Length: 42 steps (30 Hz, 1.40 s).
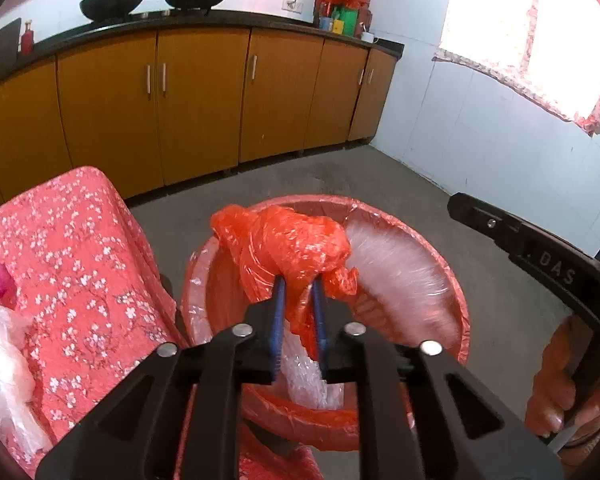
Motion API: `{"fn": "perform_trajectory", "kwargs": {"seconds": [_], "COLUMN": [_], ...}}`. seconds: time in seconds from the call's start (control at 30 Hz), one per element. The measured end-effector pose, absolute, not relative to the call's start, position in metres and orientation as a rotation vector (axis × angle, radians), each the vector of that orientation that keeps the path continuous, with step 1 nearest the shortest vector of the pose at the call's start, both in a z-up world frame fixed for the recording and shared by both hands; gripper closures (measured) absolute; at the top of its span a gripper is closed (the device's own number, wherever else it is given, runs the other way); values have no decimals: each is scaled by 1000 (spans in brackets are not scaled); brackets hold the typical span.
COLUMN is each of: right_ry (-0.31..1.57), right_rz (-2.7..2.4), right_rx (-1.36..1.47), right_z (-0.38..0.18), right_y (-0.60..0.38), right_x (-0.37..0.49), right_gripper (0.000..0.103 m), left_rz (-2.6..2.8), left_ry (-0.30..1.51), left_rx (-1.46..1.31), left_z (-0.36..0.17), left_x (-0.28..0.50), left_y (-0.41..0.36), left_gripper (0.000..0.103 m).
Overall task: Collect trash
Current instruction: 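Carry the red bag and bubble wrap to the basket and release both, then move both tools back over the remaining bags on the table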
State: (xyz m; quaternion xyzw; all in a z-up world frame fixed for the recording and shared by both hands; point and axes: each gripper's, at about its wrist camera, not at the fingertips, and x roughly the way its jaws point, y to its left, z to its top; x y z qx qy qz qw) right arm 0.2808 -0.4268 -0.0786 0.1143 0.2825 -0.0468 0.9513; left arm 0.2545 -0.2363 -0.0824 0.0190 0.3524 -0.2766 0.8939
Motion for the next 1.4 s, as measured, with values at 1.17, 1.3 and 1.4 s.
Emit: {"fn": "perform_trajectory", "kwargs": {"seconds": [1.17,1.3,1.4], "right_ry": [535,534,536], "right_rz": [-118,-53,17], "right_rx": [205,184,175], "right_z": [-56,-51,-46], "right_y": [-417,-389,-359], "right_x": [262,265,267], "right_gripper": [75,70,66], "left_rz": [-460,-390,-309], "left_ry": [656,594,538], "left_rx": [-65,-82,-90], "left_z": [-52,-32,-18], "left_x": [245,230,212], "left_y": [-168,-126,-82], "left_gripper": [53,48,45]}}
